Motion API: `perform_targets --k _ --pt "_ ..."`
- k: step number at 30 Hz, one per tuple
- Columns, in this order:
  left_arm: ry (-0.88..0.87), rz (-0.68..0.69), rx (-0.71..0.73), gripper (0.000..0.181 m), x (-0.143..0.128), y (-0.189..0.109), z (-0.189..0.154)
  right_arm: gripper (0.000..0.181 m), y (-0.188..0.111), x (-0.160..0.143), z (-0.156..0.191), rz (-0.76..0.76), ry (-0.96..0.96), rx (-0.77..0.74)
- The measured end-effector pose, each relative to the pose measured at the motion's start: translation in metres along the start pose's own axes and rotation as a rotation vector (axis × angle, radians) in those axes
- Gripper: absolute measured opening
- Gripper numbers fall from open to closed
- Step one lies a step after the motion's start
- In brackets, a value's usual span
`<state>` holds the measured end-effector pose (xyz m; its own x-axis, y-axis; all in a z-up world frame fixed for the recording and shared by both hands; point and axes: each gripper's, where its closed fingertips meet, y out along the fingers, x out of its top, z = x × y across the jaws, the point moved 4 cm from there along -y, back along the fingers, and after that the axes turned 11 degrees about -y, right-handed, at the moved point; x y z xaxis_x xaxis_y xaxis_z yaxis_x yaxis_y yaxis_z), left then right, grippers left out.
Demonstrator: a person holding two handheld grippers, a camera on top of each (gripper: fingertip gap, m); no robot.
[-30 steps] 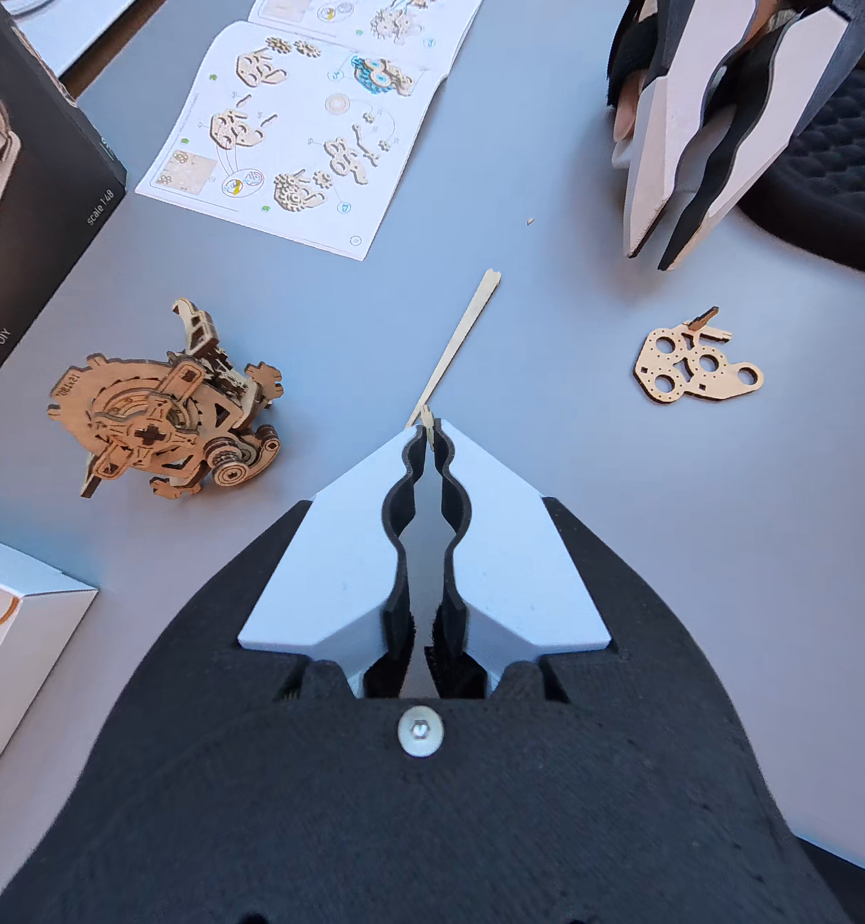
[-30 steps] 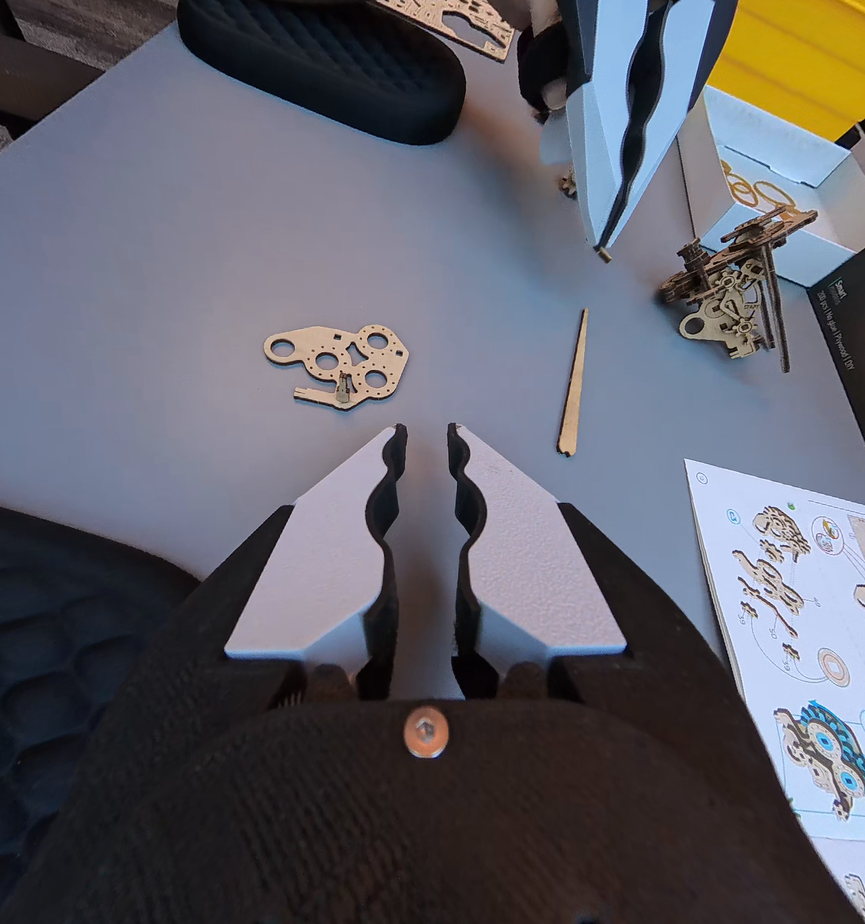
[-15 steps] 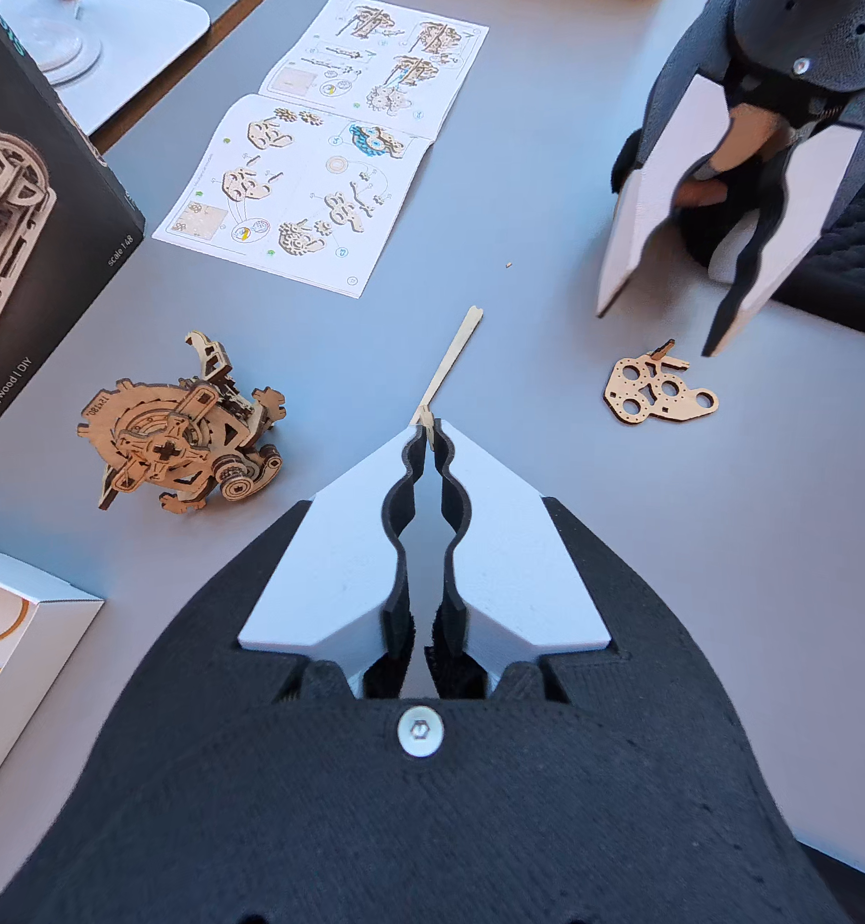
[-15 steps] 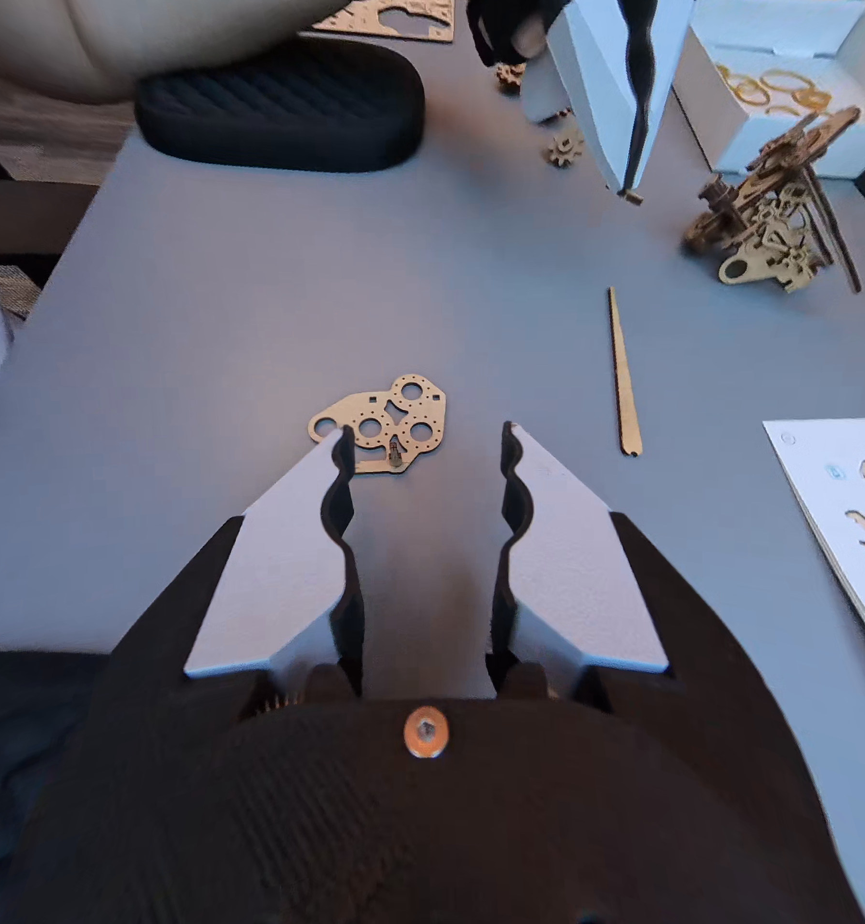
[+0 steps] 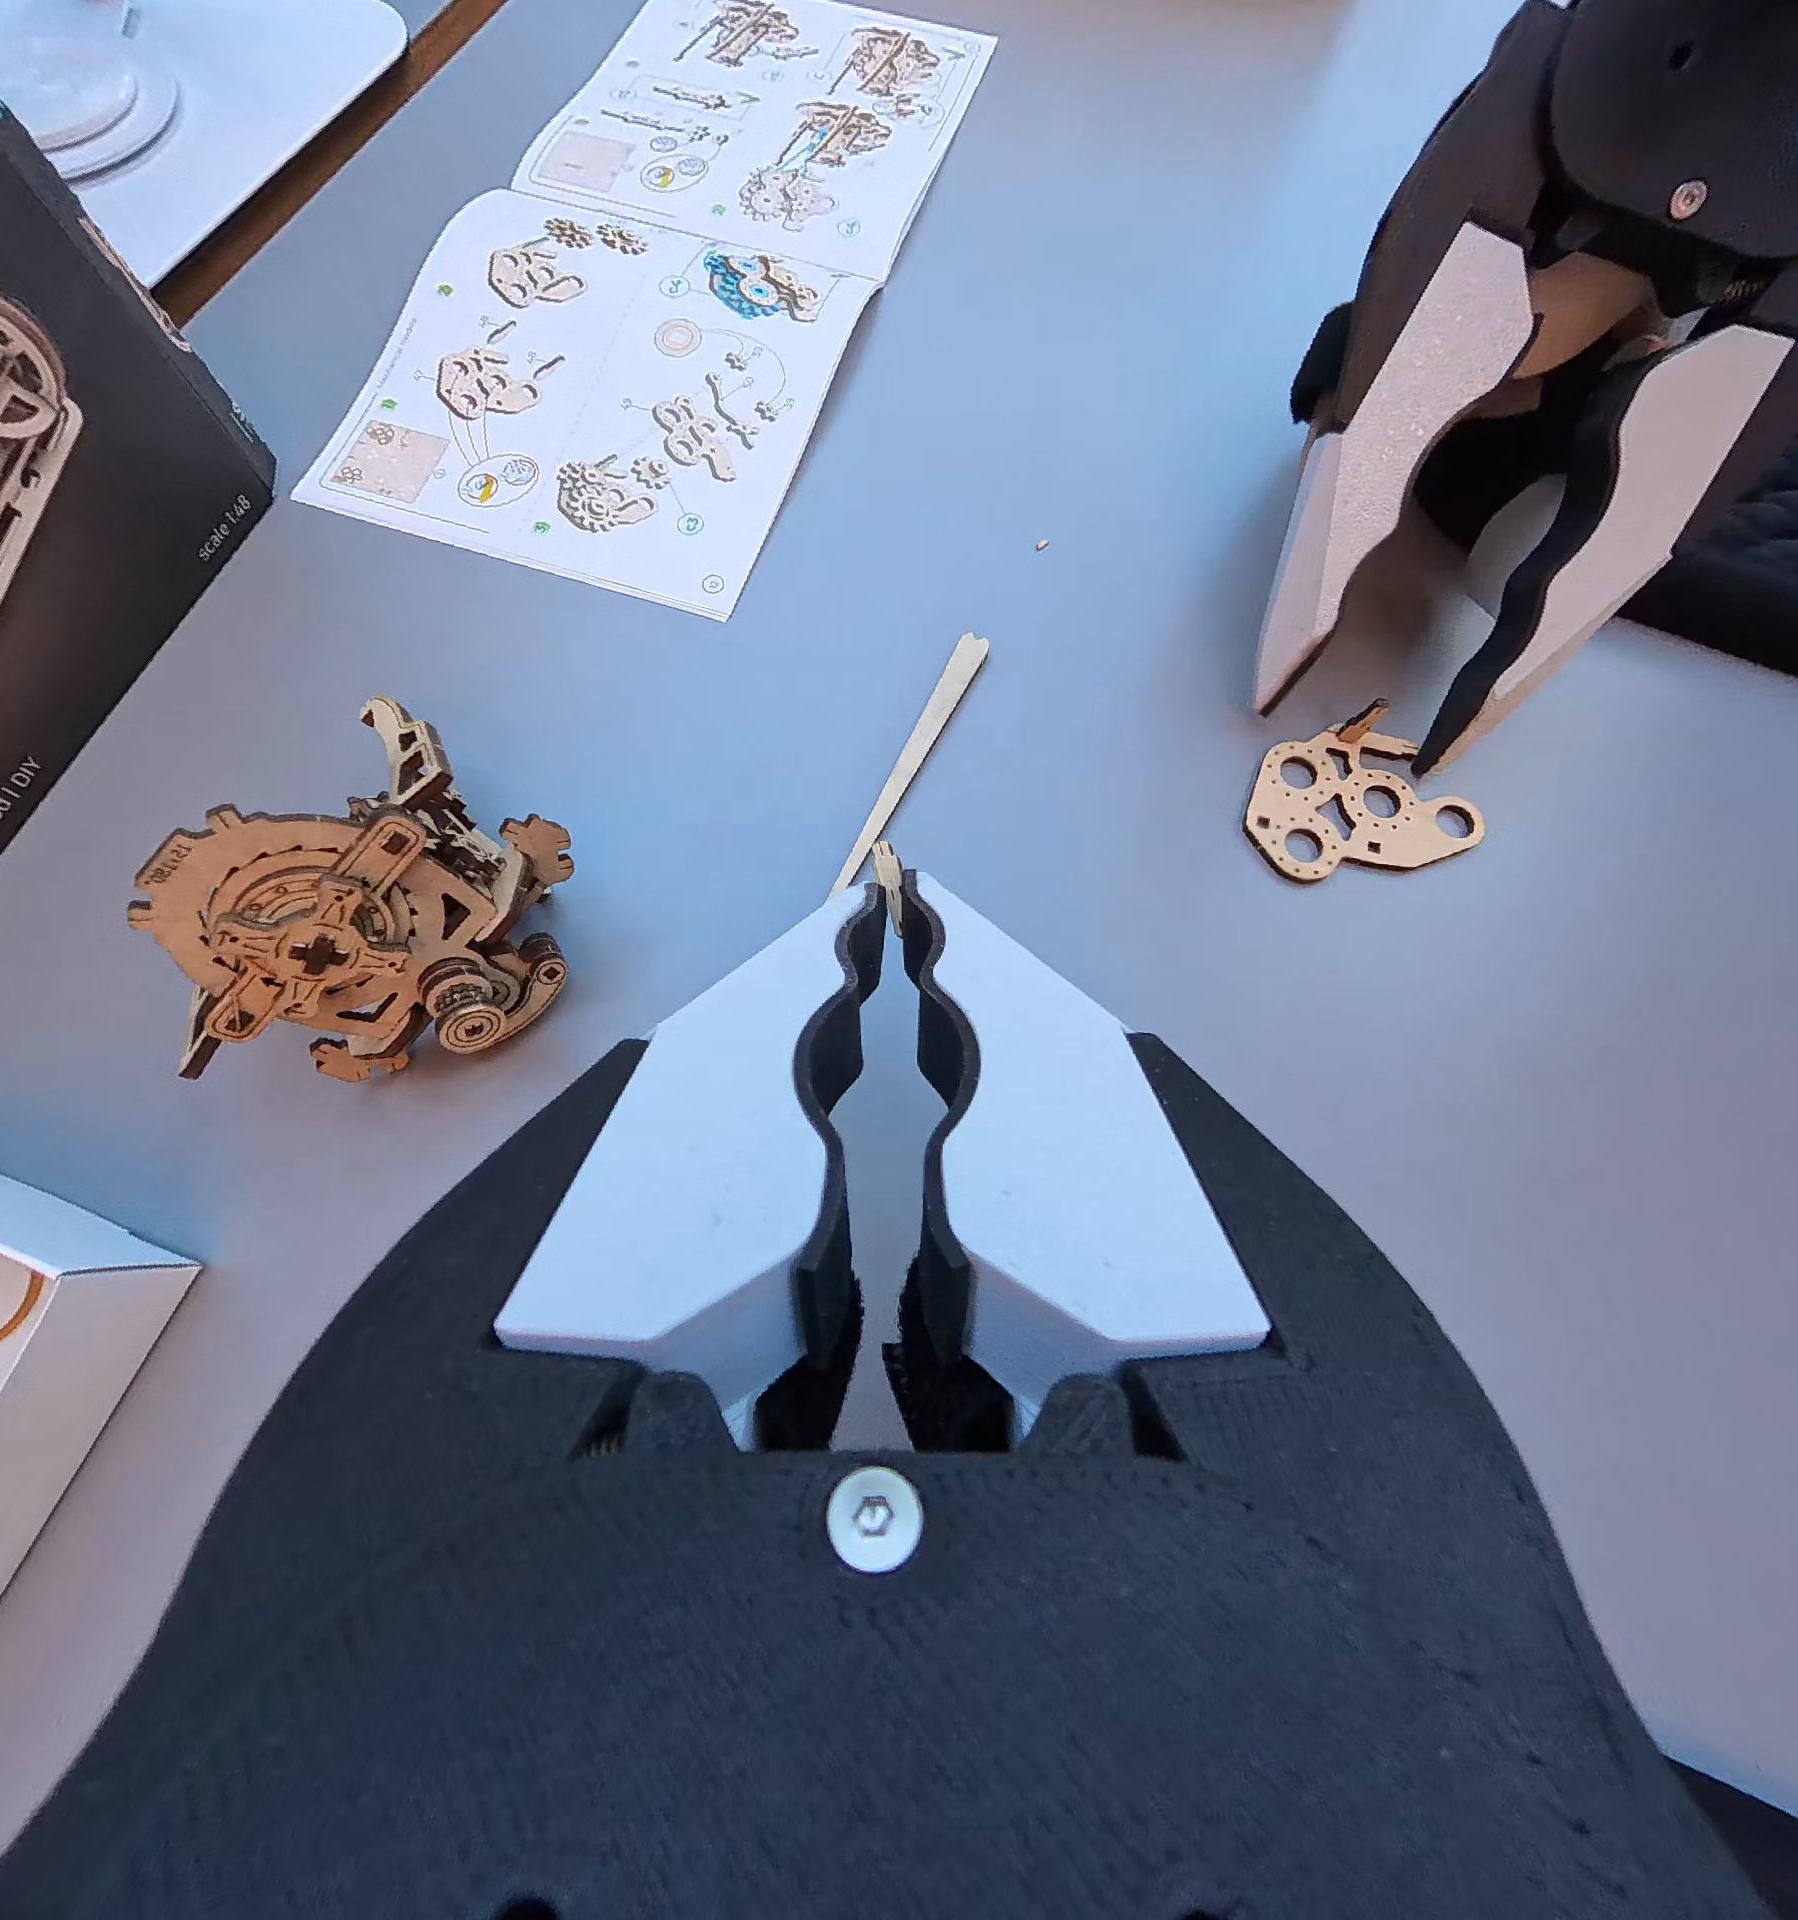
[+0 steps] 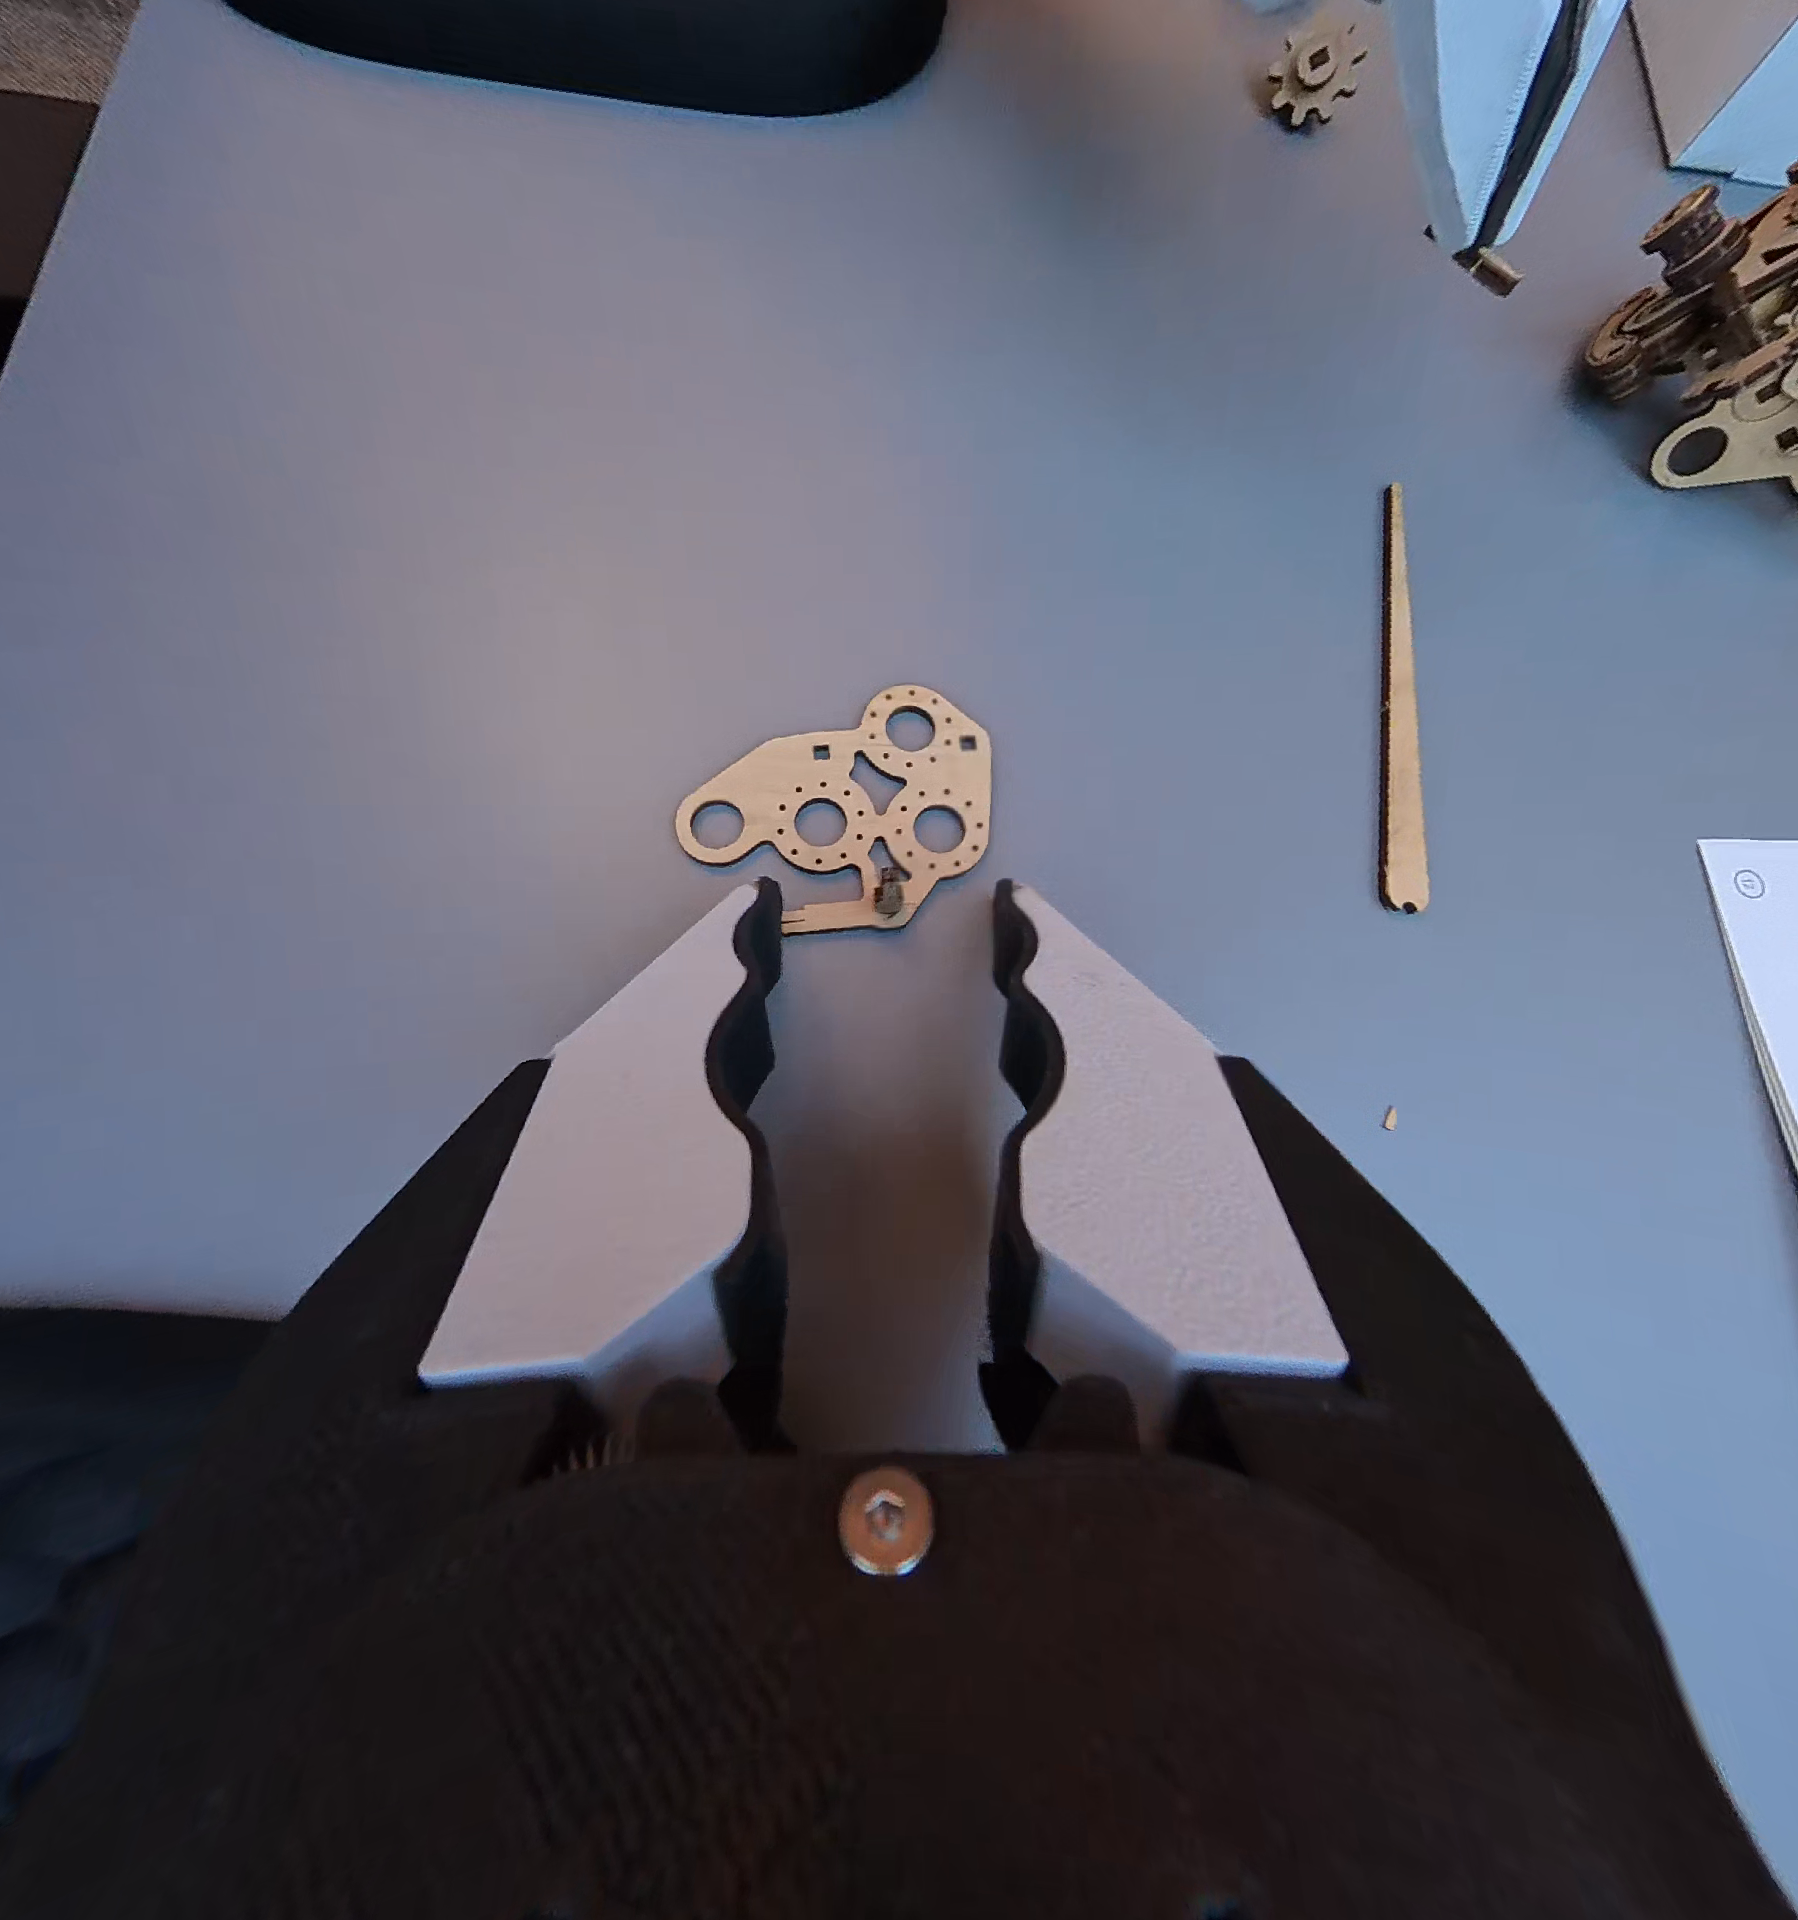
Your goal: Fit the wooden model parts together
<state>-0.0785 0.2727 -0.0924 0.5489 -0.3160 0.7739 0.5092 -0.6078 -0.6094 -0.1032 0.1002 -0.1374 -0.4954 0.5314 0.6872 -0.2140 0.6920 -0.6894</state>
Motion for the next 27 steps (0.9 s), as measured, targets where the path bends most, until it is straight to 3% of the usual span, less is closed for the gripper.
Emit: perform_targets --k 3,9,22,27 --pt "0.002 0.005 -0.003 0.001 0.0 0.001 -0.001 0.019 0.001 -0.001 0.0 -0.016 -0.003 0.02" --pt "0.006 0.011 -0.003 0.001 -0.001 0.001 -0.001 0.019 0.001 -0.003 -0.003 -0.036 0.02 0.037" --pt "0.019 0.032 -0.005 0.001 -0.003 0.003 -0.004 0.019 -0.003 -0.016 -0.031 0.003 0.183 -0.119" --pt "0.027 0.052 -0.04 0.001 -0.004 0.011 -0.012 0.02 -0.003 -0.014 -0.029 0.043 0.153 -0.147"
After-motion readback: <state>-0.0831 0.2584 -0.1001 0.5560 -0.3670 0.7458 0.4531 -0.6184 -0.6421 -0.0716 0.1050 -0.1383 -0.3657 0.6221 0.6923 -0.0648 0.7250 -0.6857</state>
